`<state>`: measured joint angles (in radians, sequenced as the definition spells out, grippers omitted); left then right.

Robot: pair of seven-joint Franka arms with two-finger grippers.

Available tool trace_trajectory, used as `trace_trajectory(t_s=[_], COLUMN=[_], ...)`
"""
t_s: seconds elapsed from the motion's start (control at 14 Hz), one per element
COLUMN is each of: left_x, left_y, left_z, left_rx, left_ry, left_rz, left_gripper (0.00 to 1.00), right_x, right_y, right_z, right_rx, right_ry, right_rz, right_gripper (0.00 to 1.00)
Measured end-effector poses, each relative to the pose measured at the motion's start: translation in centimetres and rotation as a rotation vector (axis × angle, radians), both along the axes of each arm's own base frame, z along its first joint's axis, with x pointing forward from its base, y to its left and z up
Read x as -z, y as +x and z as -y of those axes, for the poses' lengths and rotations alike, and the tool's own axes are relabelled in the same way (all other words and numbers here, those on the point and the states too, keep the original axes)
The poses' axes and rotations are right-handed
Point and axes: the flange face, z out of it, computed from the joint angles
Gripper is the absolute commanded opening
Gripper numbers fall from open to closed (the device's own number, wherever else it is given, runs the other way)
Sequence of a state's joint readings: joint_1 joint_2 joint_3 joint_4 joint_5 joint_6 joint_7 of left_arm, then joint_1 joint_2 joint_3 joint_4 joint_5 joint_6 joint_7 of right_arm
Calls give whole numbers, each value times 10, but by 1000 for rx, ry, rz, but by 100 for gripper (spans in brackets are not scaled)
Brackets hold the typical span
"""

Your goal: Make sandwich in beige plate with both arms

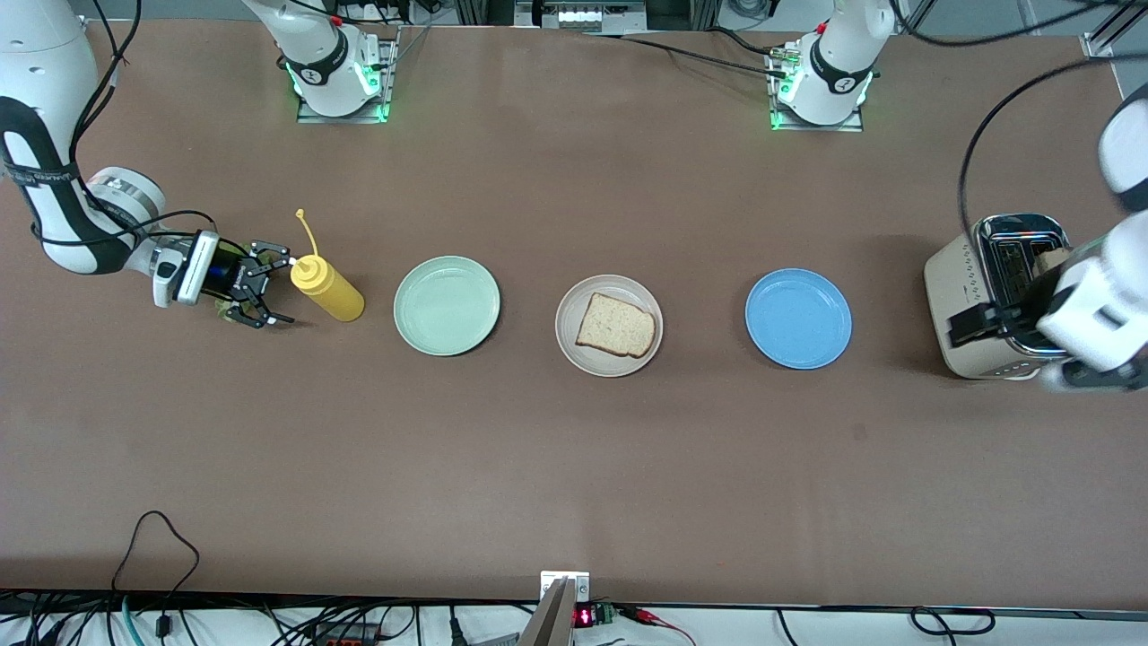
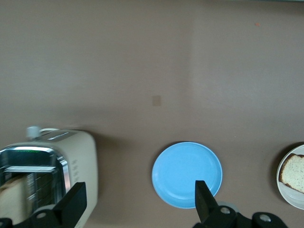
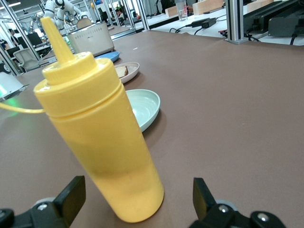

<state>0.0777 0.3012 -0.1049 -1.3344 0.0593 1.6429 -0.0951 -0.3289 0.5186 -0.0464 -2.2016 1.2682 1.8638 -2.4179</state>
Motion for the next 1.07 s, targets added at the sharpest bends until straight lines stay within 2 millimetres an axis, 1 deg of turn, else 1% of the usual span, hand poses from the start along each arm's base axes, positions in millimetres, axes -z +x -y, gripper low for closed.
trace_trajectory(t_s=[0.07,0.14,0.21,0.36,0.57,0.71,0.85,1.07], left_x=[-13,-20,-21,-14,-10,-16,-18,-9], left_y=[-12,-23,-32,-42,-52,-59,-66,-76], left_z=[-8,-13,-17,-21,-16,-10,-9,-8], left_rx=[18,34,39,37,12,4,1,2], left_ry=[8,13,16,16,17,18,20,23], left_rz=[-5,-15,-28,-51,-60,-55,-54,-79], left_gripper=[100,100,100,100,100,100,100,100], right_x=[2,4,6,8,10,13,15,18], right_y=[1,2,3,6,9,9,8,7], right_z=[-4,-8,-11,-19,-29,-31,-32,-33], right_rx=[0,-4,-6,-4,-5,-6,-7,-16], right_ry=[4,8,11,19,29,31,32,34], right_rz=[2,1,2,6,7,2,0,12], right_gripper=[100,100,100,100,100,100,100,100])
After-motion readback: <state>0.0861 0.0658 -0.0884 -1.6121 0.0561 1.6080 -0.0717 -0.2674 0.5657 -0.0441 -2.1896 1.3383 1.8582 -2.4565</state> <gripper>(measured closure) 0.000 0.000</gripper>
